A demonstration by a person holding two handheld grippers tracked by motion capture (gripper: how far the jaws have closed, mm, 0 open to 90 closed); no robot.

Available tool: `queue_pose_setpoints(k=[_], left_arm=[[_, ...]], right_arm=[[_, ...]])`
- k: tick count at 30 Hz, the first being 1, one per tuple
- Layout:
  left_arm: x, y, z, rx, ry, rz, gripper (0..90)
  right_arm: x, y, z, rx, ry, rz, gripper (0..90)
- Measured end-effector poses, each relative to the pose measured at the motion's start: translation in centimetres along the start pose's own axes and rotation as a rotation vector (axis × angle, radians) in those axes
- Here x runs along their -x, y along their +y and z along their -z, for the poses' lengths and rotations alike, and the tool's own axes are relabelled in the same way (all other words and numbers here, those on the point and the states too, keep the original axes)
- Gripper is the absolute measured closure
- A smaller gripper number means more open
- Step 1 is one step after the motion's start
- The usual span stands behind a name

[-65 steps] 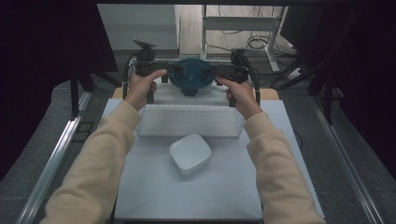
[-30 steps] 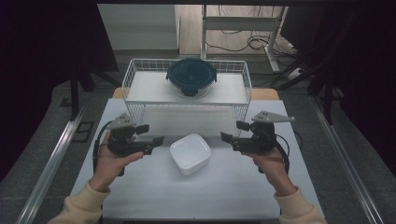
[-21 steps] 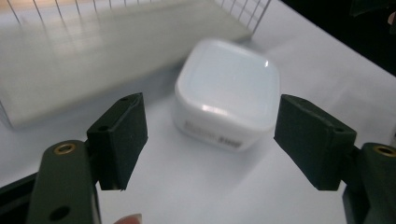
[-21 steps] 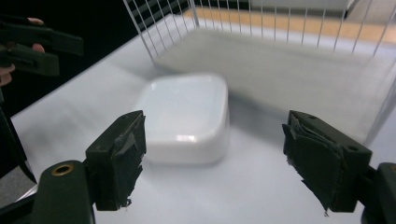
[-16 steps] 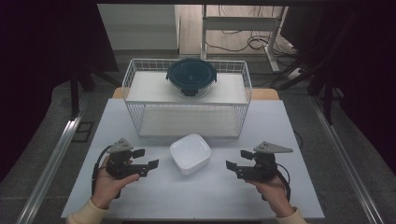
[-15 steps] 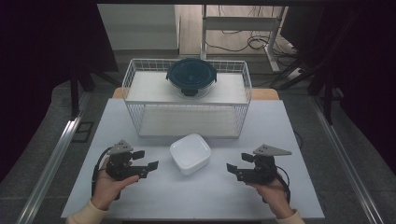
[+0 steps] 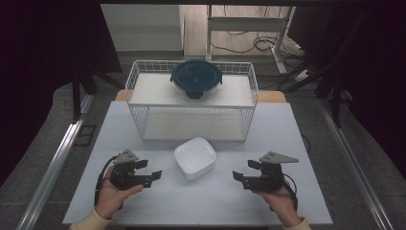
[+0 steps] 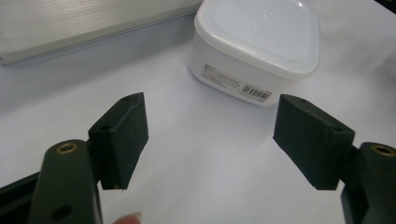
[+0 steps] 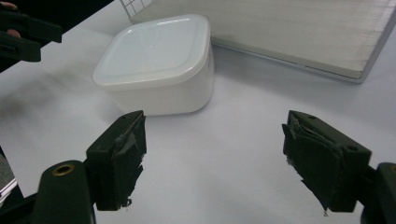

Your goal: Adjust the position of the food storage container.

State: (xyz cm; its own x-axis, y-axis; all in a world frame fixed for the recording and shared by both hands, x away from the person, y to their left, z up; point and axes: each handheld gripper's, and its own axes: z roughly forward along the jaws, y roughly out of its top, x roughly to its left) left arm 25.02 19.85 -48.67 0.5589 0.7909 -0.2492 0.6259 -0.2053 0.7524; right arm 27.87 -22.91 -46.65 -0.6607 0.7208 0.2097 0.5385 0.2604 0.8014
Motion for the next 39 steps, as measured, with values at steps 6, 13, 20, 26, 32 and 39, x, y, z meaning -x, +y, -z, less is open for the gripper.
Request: queue_pose_setpoints(k=[6,13,20,26,32,39], left_arm=[[0.2,-0.1,-0.3,-0.007,-0.005,-0.002,27.9],[0.1,-0.1,-0.5,-0.009,-0.008,0.002,29.0],[-0.4,0.1,-0.5,0.003,-0.032,0.016,33.1],[0.2,1.9,-1.0,0.022,-0.036,-0.001,35.6],[0.4,4.0,-1.5,0.046,-0.027,-0.007,36.7],[0.9,6.1,-2.3,0.042,-0.018,-0.054,38.2]], right_arm=[[0.2,-0.1,0.2,-0.003,-0.006,0.006,21.2],[0.3,-0.4,0.4,-0.012,-0.019,-0.006,21.2],[0.4,-0.7,0.1,-0.036,-0.043,0.01,21.3],[0.4,-0.7,0.0,-0.04,-0.04,0.001,21.2],[0.3,-0.6,0.5,-0.024,-0.038,0.001,21.2],[0.6,-0.7,0.7,-0.026,-0.046,-0.003,21.2]])
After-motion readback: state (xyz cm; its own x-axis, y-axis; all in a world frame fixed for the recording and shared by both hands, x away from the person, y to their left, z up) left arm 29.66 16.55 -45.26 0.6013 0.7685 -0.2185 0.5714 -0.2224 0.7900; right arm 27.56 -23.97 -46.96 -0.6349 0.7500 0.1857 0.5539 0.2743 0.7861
